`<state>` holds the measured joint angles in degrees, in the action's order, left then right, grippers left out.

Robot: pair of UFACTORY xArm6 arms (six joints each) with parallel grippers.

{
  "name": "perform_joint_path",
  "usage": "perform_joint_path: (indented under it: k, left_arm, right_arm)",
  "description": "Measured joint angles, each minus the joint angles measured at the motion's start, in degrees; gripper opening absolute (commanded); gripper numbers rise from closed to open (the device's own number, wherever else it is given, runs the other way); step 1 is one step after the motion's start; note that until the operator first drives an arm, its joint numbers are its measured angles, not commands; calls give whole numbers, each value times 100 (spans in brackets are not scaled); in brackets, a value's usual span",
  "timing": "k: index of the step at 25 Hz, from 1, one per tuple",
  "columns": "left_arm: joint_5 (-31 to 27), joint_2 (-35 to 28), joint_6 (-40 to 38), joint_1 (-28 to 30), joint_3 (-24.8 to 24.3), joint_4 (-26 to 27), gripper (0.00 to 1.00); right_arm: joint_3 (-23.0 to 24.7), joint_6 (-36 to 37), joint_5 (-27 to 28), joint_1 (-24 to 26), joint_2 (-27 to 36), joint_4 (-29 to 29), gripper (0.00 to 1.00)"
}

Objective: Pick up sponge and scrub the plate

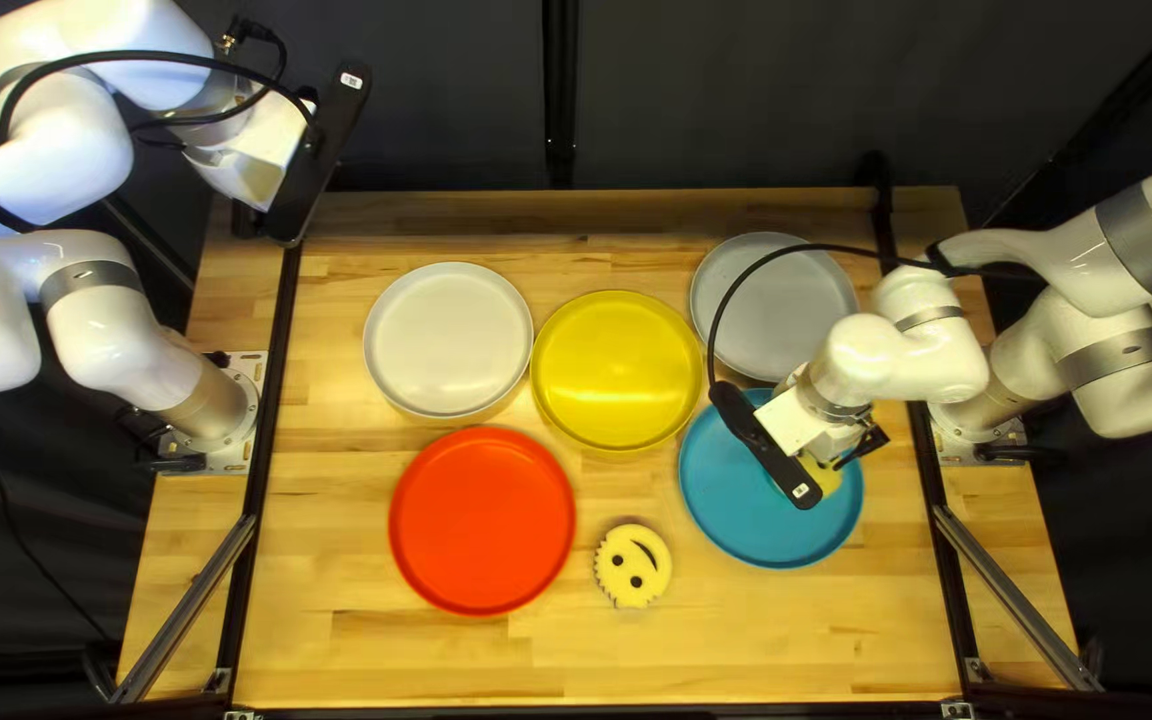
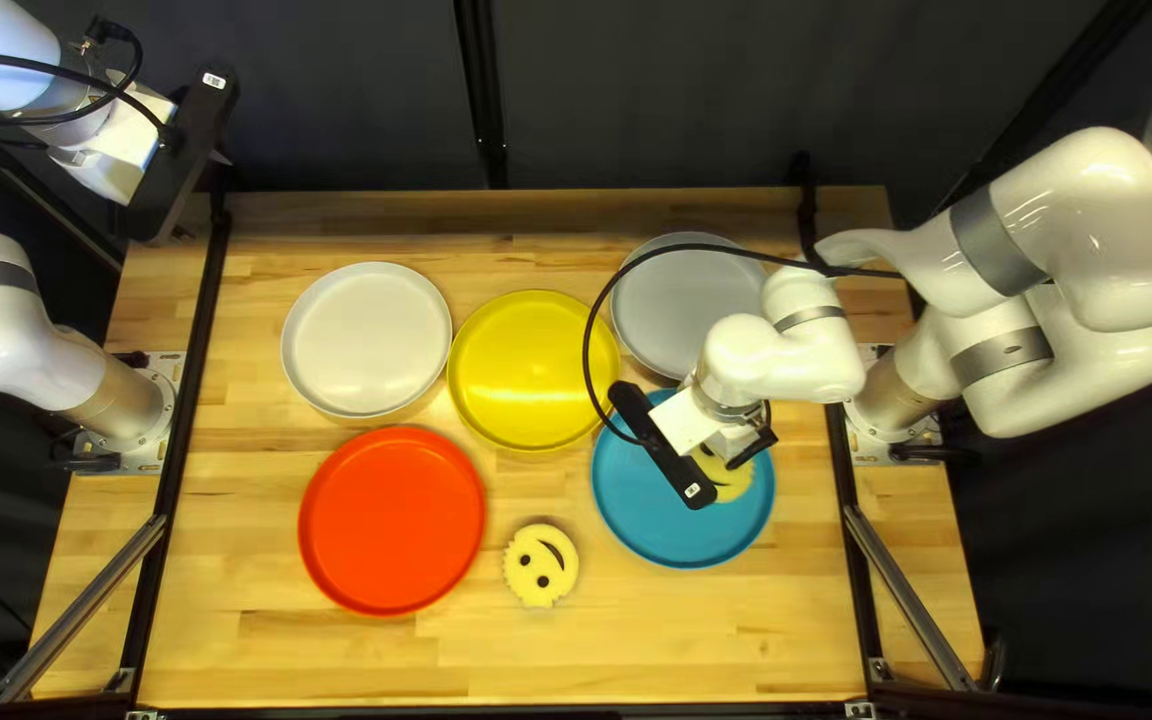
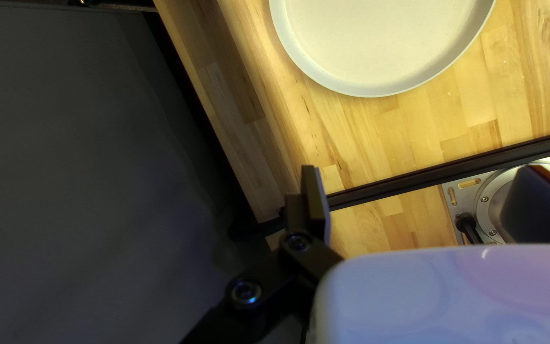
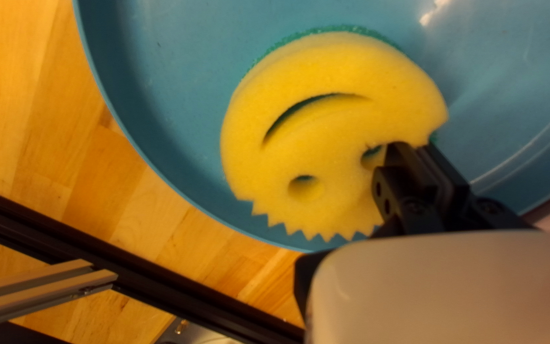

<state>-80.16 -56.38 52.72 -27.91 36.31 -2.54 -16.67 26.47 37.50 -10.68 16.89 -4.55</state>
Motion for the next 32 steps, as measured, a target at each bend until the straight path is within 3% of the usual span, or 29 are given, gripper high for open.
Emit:
perform_joint_path:
  k: [7, 12, 25, 28, 32]
  left_arm:
    - [0, 0, 0, 0, 0, 0, 100]
    - [0, 0, 0, 0, 0, 0, 100]
    - [0, 0, 0, 0, 0, 0, 100]
    - [0, 0, 0, 0, 0, 0, 100]
    - [0, 0, 0, 0, 0, 0, 100]
  right_arm:
    - [-696, 265, -119, 337, -681, 202, 0]
    - [-872, 452, -299, 484, -921, 302, 0]
    - [163, 216, -272, 81, 1, 105, 0]
    - [366, 246, -132, 165, 294, 75, 0]
    - [309, 477, -243, 416, 84, 26, 0]
